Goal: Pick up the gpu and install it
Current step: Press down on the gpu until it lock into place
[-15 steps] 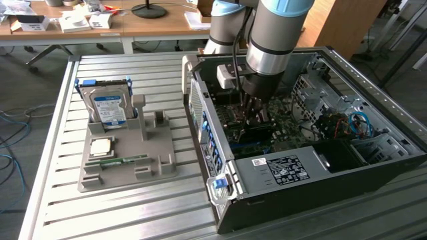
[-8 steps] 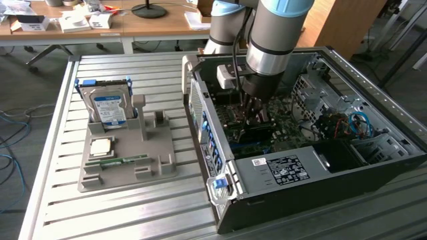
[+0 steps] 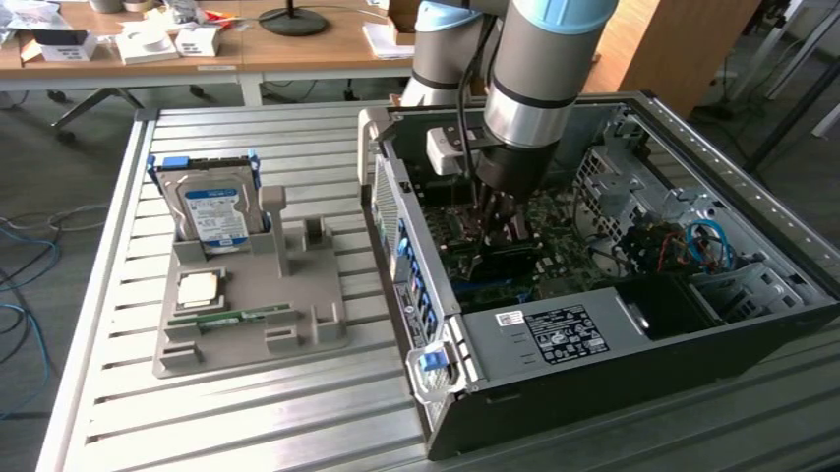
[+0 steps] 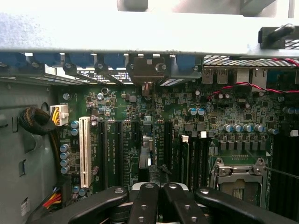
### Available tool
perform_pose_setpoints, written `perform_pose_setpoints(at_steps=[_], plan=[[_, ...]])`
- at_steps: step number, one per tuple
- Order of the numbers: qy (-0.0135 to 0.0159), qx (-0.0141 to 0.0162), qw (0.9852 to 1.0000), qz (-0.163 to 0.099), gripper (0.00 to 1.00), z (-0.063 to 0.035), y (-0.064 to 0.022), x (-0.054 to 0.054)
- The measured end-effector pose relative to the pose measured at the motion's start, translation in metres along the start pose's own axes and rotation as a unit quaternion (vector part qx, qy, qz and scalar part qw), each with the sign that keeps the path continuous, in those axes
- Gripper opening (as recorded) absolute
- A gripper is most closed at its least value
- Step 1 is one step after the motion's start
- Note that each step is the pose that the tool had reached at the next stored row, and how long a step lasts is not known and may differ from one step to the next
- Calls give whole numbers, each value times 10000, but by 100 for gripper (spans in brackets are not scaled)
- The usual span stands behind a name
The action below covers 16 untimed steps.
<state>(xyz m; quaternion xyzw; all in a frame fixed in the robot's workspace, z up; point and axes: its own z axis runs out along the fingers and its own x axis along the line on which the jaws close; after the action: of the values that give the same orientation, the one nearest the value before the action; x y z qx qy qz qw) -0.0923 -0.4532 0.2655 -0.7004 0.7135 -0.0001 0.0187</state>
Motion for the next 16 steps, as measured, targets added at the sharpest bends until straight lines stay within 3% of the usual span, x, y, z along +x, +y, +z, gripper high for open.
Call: perform_pose_setpoints(at_steps=[16], plan=[[-1,1,10000,0,11,19,4,0]])
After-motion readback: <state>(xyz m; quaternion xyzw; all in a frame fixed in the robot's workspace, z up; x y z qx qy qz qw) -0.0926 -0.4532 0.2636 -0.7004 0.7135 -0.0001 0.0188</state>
